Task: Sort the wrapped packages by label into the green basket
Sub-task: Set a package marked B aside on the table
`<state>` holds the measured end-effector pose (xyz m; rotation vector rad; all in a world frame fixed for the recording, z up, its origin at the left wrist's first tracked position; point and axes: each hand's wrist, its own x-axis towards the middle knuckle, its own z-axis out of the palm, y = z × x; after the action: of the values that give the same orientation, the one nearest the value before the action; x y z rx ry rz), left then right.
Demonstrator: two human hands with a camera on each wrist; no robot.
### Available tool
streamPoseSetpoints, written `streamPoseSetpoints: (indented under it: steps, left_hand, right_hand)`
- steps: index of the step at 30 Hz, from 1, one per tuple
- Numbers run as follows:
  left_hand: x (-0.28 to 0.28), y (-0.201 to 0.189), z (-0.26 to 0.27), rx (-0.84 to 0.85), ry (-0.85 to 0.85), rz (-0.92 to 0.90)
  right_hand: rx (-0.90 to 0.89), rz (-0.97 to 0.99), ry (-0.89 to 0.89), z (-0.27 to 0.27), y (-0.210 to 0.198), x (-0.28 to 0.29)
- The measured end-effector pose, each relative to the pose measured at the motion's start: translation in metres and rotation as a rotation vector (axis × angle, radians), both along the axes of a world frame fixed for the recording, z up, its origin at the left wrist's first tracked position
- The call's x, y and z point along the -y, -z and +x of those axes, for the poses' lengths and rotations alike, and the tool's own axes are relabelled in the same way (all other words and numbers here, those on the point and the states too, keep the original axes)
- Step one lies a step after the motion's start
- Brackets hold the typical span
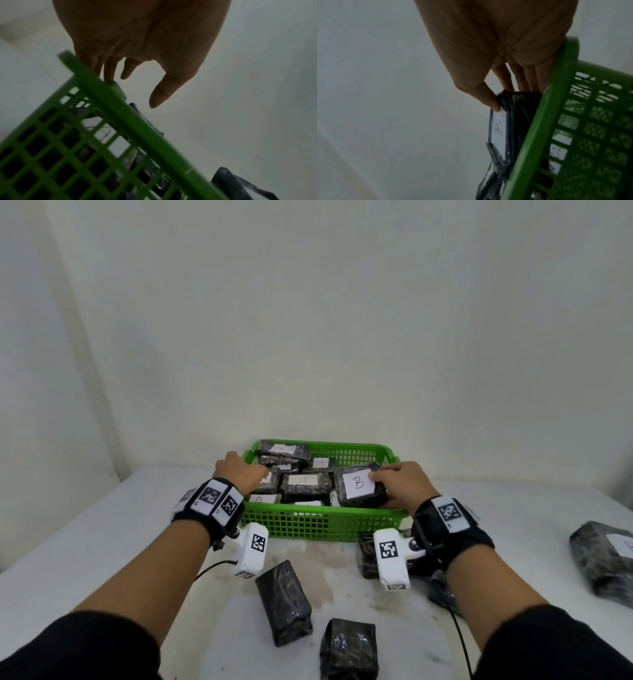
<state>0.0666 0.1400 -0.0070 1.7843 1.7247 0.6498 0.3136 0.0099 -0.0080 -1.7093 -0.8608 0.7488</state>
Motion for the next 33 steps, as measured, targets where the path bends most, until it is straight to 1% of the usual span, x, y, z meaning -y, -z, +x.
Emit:
streamPoseSetpoints:
  steps: [3,6,11,14,18,24,27,30,33]
  left_hand:
    - [-0.011,0.010,-0.001,-0.070,0.005,-0.016]
    - [-0.018,0.012,-0.001,-0.092,-0.017,0.003]
    - [-0.025,0.021,-0.002,-0.106,-0.025,0.023]
    - [-0.026,0.027,-0.004,-0.090,-0.014,0.044]
    - [-0.026,0.027,-0.005,-0.060,-0.013,0.046]
    - [-0.027,0.028,-0.004,-0.050,-0.010,0.057]
    - [-0.028,0.029,-0.005,-0.036,-0.011,0.054]
    - [-0.026,0.029,-0.005,-0.027,-0.011,0.055]
    - [-0.024,0.027,-0.005,-0.040,-0.010,0.061]
  right_hand:
    - [0.229,-0.125,0.007,0.009,0.007,-0.021]
    - [0.440,-0.295,-0.060,0.009,0.004,-0.032]
    - [0.679,-0.535,-0.220,-0.002,0.001,-0.041]
    - [0.704,-0.583,-0.247,-0.003,0.005,-0.044]
    - [0.683,-0.566,-0.206,0.000,0.010,-0.047]
    - [0.671,-0.564,-0.220,-0.002,0.008,-0.045]
    - [0.692,-0.548,-0.183,-0.007,0.007,-0.039]
    - [0.743,-0.506,-0.161,-0.012,0.007,-0.034]
    - [0.732,-0.407,-0.167,-0.015,0.005,-0.025]
